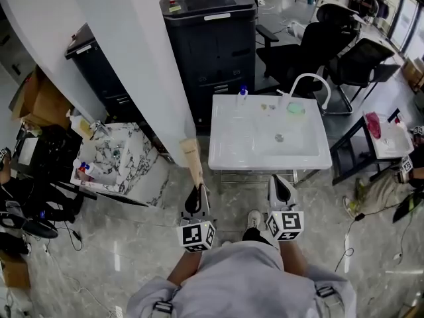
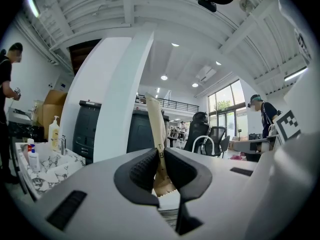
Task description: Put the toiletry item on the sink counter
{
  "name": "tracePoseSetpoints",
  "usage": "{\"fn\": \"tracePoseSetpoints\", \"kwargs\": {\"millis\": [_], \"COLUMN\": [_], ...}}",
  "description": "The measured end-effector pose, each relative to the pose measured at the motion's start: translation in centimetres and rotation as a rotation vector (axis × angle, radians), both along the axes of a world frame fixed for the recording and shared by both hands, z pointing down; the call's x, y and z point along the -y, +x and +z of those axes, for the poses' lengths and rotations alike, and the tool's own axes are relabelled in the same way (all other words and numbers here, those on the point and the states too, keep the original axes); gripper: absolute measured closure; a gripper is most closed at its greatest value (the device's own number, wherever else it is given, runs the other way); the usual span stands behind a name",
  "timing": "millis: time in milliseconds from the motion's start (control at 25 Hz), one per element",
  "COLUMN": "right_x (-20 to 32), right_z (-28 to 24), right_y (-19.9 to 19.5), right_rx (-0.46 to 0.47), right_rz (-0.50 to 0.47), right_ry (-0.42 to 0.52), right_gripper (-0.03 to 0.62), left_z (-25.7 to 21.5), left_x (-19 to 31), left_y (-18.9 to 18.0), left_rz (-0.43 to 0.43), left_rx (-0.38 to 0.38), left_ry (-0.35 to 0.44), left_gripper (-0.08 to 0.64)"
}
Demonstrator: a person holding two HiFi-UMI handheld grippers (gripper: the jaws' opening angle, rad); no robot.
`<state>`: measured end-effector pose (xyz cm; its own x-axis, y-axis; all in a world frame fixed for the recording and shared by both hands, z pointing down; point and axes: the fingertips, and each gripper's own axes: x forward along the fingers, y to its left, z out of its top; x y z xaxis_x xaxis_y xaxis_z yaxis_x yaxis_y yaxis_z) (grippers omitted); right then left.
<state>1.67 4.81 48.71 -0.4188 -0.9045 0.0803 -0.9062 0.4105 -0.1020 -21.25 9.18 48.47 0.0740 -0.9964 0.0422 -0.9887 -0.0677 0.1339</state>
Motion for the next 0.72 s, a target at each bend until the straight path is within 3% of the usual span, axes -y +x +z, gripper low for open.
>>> {"fn": "tracePoseSetpoints", "kwargs": {"millis": [720], "right_x": [13.5], "right_z": [-0.5], "right_y": [4.6], "right_rx": [0.008], "right_rz": [-0.027], "right_ry": [-0.019], "right_gripper": [0.591], "left_z": [-1.2], "left_x": [13.0], "left_y": [4.9], "left_rz": [-0.017], "left_rx": [0.025], "left_ry": [-0.011], "left_gripper": [0.52]}}
